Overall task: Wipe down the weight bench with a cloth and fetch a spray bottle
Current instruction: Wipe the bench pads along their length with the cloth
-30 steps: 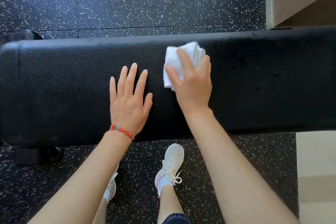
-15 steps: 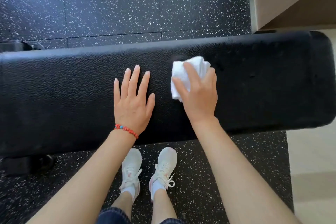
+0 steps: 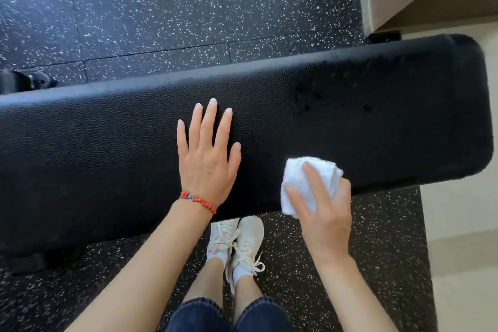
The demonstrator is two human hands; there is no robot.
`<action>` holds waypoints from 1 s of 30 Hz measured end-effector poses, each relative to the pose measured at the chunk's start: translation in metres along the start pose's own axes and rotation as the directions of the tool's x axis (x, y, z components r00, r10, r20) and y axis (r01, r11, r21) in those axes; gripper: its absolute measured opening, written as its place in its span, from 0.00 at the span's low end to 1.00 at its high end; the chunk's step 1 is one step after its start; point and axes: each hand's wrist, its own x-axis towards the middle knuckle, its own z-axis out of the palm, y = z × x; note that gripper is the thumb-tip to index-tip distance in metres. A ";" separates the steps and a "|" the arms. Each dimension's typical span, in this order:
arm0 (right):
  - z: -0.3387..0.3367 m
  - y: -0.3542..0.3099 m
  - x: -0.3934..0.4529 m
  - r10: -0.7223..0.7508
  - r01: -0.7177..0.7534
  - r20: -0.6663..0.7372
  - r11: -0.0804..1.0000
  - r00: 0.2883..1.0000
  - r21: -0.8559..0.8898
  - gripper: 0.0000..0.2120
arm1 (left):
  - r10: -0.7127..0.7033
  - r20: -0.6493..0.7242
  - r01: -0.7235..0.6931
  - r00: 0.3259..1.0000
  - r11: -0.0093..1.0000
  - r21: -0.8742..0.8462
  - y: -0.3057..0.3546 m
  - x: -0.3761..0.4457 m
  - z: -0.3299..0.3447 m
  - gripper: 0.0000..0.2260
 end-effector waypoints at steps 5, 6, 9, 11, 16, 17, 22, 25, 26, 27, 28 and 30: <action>0.007 -0.002 0.052 0.065 -0.065 0.007 0.998 0.998 0.023 0.20 | 0.084 0.039 -0.083 0.996 0.996 -0.025 0.027 0.020 0.014 0.22; 0.010 -0.003 0.074 0.089 -0.089 -0.005 0.995 0.996 0.037 0.20 | 0.071 0.049 -0.071 0.996 0.997 -0.017 0.028 0.022 0.016 0.22; 0.016 -0.005 0.134 0.120 -0.120 0.002 0.991 0.993 0.051 0.20 | 0.067 0.057 -0.069 0.996 0.997 0.042 0.029 0.023 0.022 0.22; 0.019 -0.006 0.153 0.092 -0.092 0.016 0.995 0.996 0.036 0.20 | 0.069 0.051 -0.072 0.996 0.996 0.055 0.026 0.021 0.023 0.23; 0.007 0.009 0.112 0.066 -0.067 0.007 0.996 0.998 0.058 0.19 | 0.026 0.054 -0.029 0.998 0.998 0.056 0.034 0.024 0.020 0.22; 0.001 0.016 0.093 0.066 -0.067 0.017 0.996 0.998 0.051 0.19 | 0.009 0.053 -0.012 0.999 0.998 0.056 0.038 0.024 0.019 0.22; -0.024 0.049 0.055 0.012 -0.014 0.081 1.000 0.997 0.025 0.19 | 0.031 0.041 -0.032 0.999 0.999 0.028 0.072 0.035 0.023 0.22; -0.021 0.048 0.096 0.011 -0.015 0.071 0.998 0.997 0.054 0.19 | 0.035 0.054 -0.036 0.998 0.999 0.013 0.091 0.041 0.031 0.22; -0.018 0.047 0.118 0.045 -0.049 0.054 0.996 0.998 0.076 0.19 | 0.024 0.060 -0.025 0.998 1.000 0.016 0.096 0.042 0.033 0.22; -0.015 0.046 0.142 0.085 -0.088 0.042 0.992 0.996 0.092 0.19 | 0.015 0.064 -0.016 0.998 1.000 0.027 0.098 0.043 0.036 0.22; -0.012 0.047 0.164 0.116 -0.119 0.041 0.989 0.992 0.092 0.20 | 0.011 0.066 -0.014 0.998 0.999 0.042 0.099 0.042 0.038 0.23; -0.007 0.051 0.192 0.115 -0.118 0.048 0.991 0.992 0.065 0.20 | 0.010 0.059 -0.014 0.998 0.998 0.063 0.098 0.042 0.041 0.23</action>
